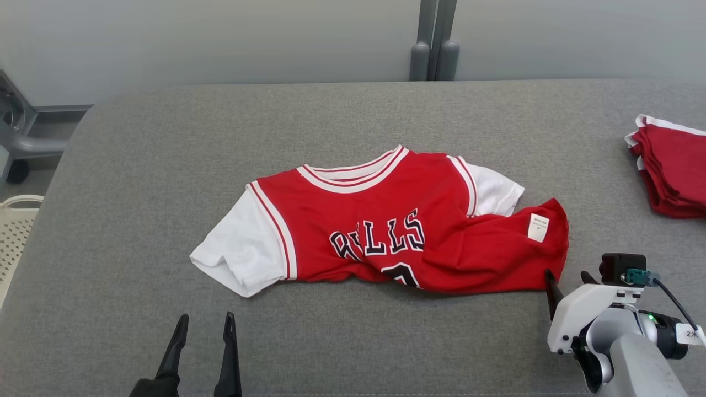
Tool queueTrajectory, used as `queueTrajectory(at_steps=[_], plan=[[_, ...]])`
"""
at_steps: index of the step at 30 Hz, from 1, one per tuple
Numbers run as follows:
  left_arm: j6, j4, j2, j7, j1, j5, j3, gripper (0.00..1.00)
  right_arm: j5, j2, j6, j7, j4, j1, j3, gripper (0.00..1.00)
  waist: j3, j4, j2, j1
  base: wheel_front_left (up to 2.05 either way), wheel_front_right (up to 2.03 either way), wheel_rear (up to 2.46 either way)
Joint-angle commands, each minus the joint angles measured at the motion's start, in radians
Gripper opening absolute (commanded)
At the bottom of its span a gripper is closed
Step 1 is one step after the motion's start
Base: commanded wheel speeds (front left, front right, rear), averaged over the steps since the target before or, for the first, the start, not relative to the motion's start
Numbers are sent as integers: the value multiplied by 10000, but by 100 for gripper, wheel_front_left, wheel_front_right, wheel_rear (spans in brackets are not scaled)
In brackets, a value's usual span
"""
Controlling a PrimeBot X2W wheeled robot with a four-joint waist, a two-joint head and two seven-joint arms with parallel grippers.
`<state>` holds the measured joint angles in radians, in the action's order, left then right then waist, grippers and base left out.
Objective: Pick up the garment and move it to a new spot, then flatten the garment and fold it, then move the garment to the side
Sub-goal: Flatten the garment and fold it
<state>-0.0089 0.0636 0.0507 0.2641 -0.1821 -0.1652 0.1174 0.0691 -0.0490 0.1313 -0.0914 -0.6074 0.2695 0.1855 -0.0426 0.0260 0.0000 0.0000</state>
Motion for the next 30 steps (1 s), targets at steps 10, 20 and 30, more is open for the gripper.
queueTrajectory(at_steps=[10,20,30], plan=[[46,100,6,2,98,-85,167,100,5,-30,-12,606,-1321,519,330,0,-11,134,0,0,0,0,0],[-7,229,6,2,-32,-149,206,100,3004,-20,-10,1371,-2751,1537,215,0,340,103,0,0,0,0,0],[-58,188,6,4,-284,-171,78,100,5124,-34,-7,1726,-3440,2998,-1056,0,680,-13,0,0,0,0,0]])
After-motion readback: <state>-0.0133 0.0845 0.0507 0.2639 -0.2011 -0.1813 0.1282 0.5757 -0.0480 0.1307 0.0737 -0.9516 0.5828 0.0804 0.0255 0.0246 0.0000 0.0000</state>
